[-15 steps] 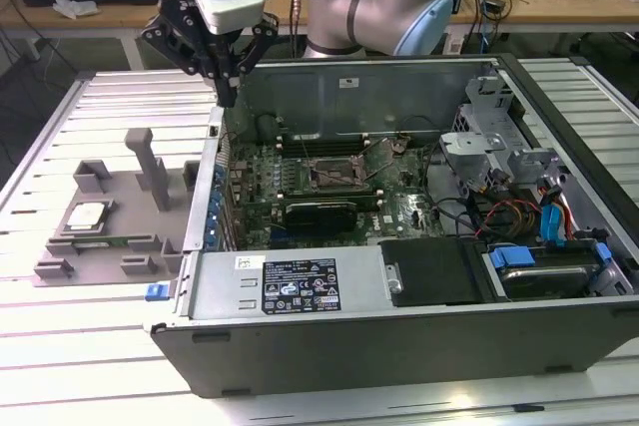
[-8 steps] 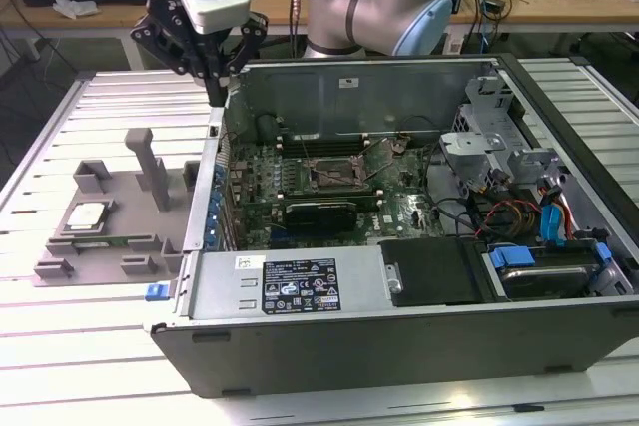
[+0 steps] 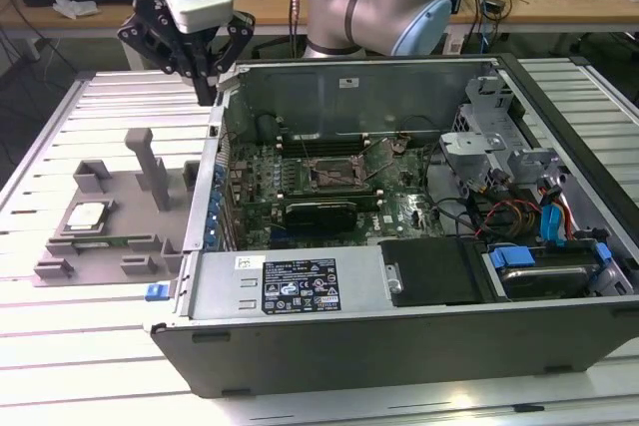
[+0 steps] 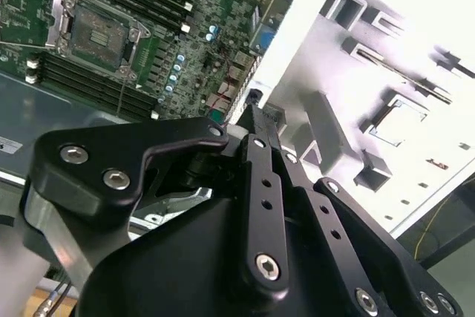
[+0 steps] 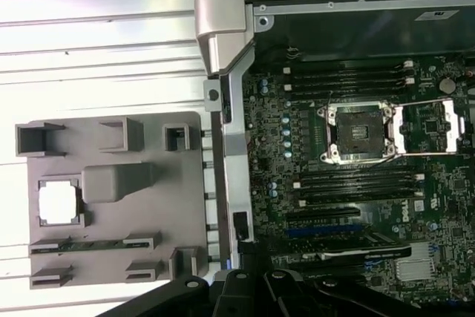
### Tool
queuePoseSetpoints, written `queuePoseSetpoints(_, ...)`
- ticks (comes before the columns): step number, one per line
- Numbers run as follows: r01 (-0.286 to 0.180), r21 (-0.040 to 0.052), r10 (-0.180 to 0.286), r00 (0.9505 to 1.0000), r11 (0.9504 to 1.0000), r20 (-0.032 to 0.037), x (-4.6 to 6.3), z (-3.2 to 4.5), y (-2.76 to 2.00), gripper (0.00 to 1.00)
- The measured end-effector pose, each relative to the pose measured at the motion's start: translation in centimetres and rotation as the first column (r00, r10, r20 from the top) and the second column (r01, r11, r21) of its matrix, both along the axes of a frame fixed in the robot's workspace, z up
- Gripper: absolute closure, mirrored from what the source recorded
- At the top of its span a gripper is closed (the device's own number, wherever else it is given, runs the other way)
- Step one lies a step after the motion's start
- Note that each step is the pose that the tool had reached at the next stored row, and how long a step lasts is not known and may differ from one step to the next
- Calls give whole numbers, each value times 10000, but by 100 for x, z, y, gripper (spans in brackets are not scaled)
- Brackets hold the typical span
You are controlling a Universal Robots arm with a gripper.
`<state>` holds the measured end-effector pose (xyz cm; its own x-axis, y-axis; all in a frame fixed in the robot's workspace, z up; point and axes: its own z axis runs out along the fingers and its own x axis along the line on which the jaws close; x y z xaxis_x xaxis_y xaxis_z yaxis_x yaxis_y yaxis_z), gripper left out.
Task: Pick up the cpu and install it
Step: 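Reach for the cpu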
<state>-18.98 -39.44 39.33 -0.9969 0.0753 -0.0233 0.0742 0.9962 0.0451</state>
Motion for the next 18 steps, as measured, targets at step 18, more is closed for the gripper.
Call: queuePoseSetpoints(18, -1, 0, 1, 10000, 10000, 0, -402, 0, 98, 89)
